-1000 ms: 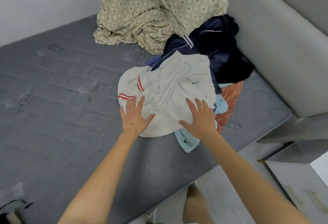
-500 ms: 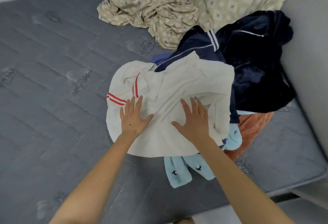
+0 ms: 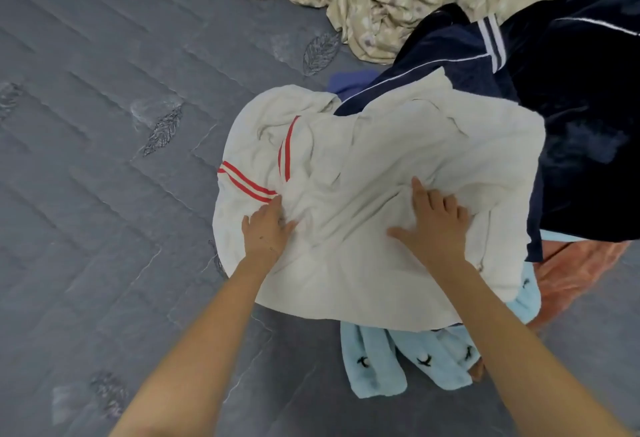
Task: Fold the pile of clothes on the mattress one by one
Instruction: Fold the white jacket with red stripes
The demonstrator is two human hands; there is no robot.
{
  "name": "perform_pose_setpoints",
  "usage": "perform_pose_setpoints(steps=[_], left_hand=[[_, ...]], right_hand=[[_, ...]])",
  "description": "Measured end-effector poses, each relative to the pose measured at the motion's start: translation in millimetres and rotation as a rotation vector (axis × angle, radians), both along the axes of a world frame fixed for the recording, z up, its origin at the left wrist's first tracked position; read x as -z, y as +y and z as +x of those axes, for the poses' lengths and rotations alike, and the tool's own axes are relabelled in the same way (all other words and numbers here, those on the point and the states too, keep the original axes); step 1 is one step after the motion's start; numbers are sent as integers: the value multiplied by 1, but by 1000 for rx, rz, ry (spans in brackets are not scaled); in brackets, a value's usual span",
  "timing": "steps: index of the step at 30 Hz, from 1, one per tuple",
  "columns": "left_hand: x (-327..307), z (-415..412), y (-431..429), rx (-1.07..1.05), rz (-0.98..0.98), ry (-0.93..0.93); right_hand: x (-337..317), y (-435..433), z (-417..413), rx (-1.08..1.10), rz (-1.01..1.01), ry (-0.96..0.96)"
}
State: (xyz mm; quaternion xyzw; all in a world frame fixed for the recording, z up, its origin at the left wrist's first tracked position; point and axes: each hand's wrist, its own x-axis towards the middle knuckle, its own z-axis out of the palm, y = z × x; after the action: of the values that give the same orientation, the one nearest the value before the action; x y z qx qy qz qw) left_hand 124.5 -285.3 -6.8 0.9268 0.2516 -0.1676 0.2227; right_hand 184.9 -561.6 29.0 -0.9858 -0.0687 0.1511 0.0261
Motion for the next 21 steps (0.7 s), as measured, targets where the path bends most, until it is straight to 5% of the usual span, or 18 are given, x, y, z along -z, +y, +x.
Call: perform_pose_setpoints(steps=[4, 10, 17, 21], left_hand=[[-22, -15, -4, -58, -220, -98], [-77, -31, -19, 10, -202, -497], [-177, -69, -8, -77, -354, -488], [-259, -93, 4, -135, -359, -599]], right_hand=[[-14, 1, -1, 48, 20, 8], [-63, 18, -31, 194, 472, 122], [-164, 38, -77, 145, 581, 222], [-252, 50, -96, 122, 694, 102]])
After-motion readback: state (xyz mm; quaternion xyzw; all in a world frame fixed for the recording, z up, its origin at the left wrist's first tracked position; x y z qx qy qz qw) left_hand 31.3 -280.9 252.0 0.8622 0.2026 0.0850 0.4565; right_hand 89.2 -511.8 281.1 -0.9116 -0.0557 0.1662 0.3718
